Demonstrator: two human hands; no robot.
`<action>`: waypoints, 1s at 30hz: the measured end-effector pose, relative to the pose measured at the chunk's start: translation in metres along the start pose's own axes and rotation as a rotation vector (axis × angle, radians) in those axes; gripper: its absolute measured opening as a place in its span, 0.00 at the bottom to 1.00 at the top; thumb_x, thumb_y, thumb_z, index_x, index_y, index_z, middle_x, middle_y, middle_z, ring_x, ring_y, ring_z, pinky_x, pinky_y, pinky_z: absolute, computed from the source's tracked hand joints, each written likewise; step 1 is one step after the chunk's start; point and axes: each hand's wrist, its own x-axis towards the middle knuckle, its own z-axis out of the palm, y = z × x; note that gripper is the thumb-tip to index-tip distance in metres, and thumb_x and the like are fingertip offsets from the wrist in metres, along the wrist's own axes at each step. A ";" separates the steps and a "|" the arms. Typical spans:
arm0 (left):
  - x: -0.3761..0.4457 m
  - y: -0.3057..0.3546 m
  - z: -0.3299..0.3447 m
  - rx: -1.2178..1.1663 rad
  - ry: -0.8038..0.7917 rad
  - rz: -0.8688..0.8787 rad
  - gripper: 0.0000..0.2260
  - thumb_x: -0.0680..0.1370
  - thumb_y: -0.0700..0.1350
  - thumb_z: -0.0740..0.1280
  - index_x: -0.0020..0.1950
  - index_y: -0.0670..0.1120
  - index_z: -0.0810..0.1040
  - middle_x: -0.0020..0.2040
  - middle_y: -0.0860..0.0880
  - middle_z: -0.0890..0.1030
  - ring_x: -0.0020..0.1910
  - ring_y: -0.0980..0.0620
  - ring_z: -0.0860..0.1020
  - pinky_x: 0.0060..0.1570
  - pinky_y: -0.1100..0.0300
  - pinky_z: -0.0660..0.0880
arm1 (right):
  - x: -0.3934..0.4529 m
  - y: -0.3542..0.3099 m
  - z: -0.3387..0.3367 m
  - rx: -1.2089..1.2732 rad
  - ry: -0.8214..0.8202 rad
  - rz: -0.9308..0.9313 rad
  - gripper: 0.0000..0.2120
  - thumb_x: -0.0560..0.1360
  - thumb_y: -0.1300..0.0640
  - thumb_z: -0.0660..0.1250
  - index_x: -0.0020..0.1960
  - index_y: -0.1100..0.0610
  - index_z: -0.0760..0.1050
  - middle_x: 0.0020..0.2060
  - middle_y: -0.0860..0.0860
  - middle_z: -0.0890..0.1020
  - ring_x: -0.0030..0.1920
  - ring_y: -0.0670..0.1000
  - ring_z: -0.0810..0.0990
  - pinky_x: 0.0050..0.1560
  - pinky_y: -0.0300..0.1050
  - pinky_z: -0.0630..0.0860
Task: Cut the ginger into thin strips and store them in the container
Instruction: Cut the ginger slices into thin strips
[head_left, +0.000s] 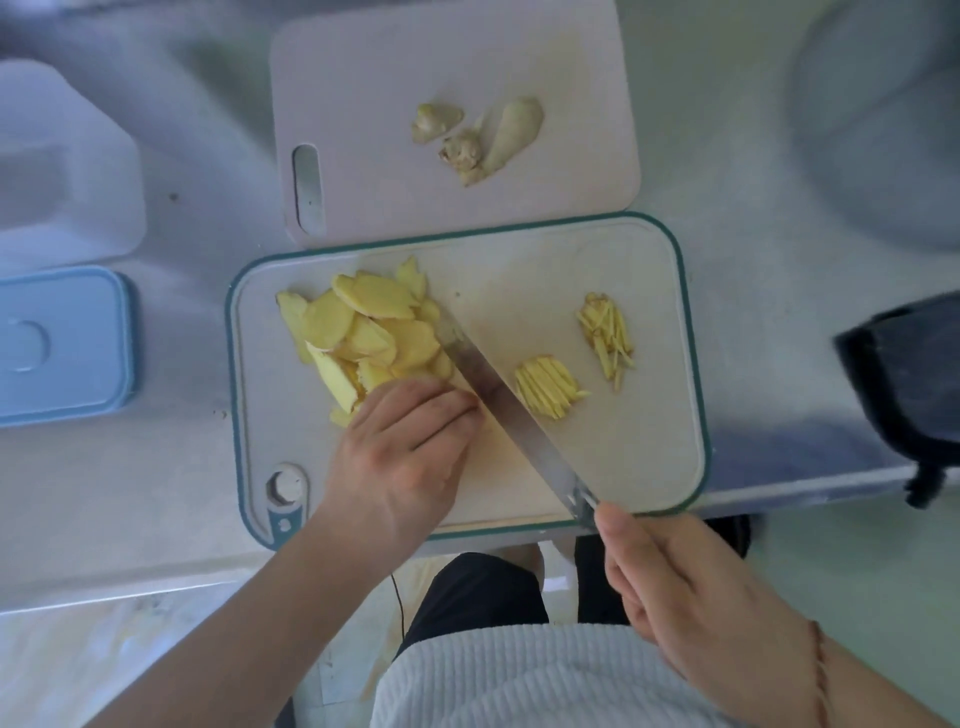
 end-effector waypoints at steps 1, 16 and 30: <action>-0.002 0.000 -0.001 0.006 -0.002 -0.003 0.05 0.78 0.35 0.71 0.46 0.40 0.87 0.48 0.46 0.86 0.49 0.44 0.83 0.54 0.53 0.77 | 0.001 0.002 0.000 0.009 -0.013 0.013 0.31 0.70 0.26 0.50 0.31 0.55 0.62 0.23 0.48 0.62 0.25 0.44 0.62 0.28 0.33 0.62; 0.015 0.009 0.000 0.063 -0.020 -0.021 0.03 0.72 0.37 0.73 0.42 0.43 0.86 0.44 0.50 0.85 0.46 0.46 0.83 0.53 0.54 0.72 | 0.044 -0.034 -0.079 0.195 0.029 0.233 0.28 0.73 0.30 0.52 0.31 0.54 0.59 0.22 0.50 0.59 0.19 0.46 0.54 0.21 0.33 0.56; 0.098 0.037 -0.026 0.009 -0.277 -0.085 0.13 0.75 0.58 0.66 0.37 0.51 0.77 0.36 0.57 0.77 0.40 0.50 0.76 0.48 0.51 0.71 | 0.026 -0.031 -0.063 -1.115 0.111 -0.196 0.51 0.58 0.26 0.20 0.52 0.52 0.70 0.45 0.50 0.82 0.44 0.52 0.82 0.38 0.44 0.68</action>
